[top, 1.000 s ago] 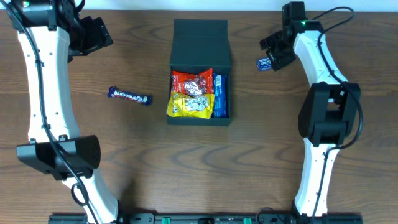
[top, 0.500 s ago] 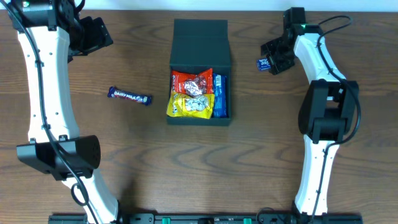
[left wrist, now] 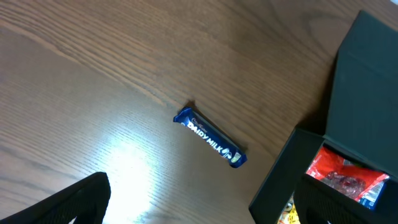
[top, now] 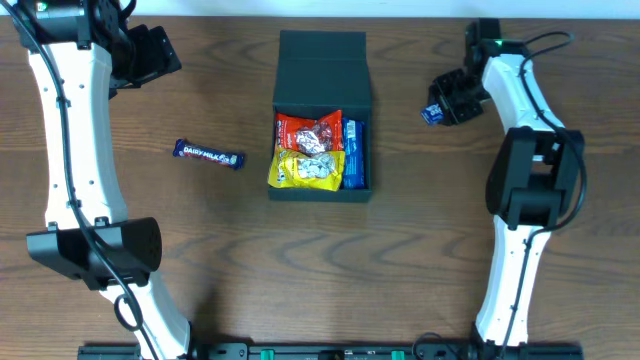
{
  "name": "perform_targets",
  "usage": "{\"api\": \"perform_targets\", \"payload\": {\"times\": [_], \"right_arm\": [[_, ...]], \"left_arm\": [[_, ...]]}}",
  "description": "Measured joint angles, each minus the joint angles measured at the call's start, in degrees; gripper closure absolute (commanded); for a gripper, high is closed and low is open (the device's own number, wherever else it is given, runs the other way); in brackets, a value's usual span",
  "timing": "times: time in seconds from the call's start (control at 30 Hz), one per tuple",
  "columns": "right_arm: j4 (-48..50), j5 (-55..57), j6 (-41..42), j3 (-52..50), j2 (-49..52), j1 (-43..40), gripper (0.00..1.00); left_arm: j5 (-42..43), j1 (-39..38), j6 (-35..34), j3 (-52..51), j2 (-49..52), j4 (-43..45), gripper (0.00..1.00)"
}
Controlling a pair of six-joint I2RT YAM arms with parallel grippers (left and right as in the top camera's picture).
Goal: Pack container
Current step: 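Move the right gripper to the blue Eclipse tin and grasp it, then place the Eclipse tin upright in the box's right corner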
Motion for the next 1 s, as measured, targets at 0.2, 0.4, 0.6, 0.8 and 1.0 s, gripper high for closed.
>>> {"api": "perform_targets", "payload": {"times": [0.2, 0.4, 0.6, 0.8, 1.0], "right_arm": [[-3.5, 2.7, -11.3, 0.5, 0.0, -0.8, 0.63], [-4.8, 6.8, -31.7, 0.9, 0.0, -0.5, 0.87], [-7.0, 9.0, -47.9, 1.1, -0.1, 3.0, 0.99], [-7.6, 7.1, -56.8, 1.2, -1.9, 10.8, 0.99], [-8.5, 6.2, -59.8, 1.9, -14.4, 17.4, 0.99]], "left_arm": [[0.0, 0.0, 0.0, 0.0, 0.0, 0.1, 0.05], [0.0, 0.0, 0.0, 0.0, 0.0, 0.1, 0.05], [0.0, 0.0, 0.0, 0.0, 0.0, 0.1, 0.05], [0.0, 0.0, 0.0, 0.0, 0.0, 0.0, 0.05], [0.0, 0.0, 0.0, 0.0, 0.0, -0.2, 0.05]]}}
